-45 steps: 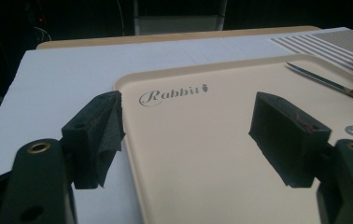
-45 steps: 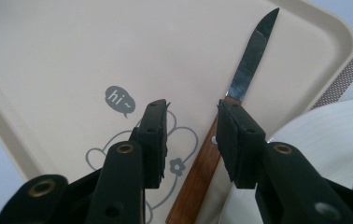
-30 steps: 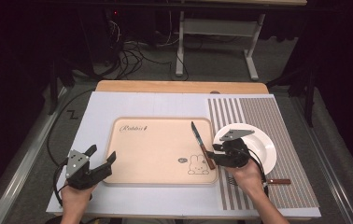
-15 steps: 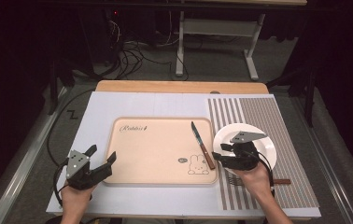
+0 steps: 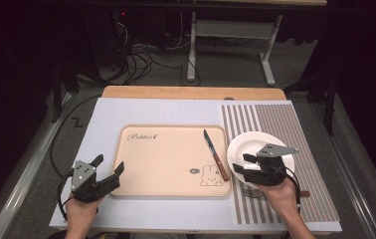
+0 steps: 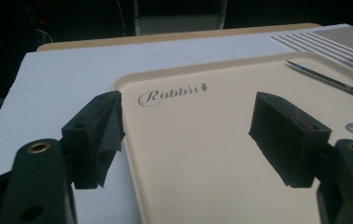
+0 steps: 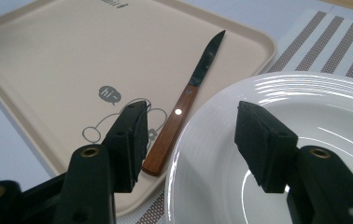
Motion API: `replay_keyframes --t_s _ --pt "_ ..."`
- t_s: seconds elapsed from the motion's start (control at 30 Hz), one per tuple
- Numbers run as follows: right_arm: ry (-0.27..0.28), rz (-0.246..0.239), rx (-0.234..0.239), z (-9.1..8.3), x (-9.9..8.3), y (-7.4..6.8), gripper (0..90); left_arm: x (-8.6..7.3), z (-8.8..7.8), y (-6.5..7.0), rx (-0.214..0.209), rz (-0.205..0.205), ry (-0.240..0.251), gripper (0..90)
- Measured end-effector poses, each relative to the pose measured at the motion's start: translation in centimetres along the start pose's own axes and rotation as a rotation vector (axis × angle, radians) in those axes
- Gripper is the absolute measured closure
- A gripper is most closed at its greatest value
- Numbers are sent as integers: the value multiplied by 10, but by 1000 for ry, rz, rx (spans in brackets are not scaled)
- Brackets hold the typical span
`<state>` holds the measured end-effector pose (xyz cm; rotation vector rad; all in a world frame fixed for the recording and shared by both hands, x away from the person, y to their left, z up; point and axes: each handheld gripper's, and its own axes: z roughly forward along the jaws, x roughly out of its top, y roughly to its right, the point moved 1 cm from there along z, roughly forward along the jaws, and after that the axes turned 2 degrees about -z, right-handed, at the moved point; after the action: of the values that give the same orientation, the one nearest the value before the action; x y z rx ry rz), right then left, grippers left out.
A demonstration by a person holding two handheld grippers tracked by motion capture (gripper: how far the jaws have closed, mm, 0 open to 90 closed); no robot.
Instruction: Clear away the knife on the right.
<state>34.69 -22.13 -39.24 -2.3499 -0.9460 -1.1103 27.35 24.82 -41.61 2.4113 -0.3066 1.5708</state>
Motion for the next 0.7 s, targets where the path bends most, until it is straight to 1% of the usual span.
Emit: replay_keyframes --t_s 0.2,0.37,0.43,0.7 --pt "34 15 1 -6 -5 3 434 0 0 2 -4 5 1 262" --pt "72 22 -8 -13 -10 7 399 0 -1 4 -5 12 3 262" --pt "90 19 -21 -16 -12 8 386 0 -1 5 -3 13 4 262" --pt "115 26 -38 -23 -20 12 372 0 -1 5 -1 12 3 262"
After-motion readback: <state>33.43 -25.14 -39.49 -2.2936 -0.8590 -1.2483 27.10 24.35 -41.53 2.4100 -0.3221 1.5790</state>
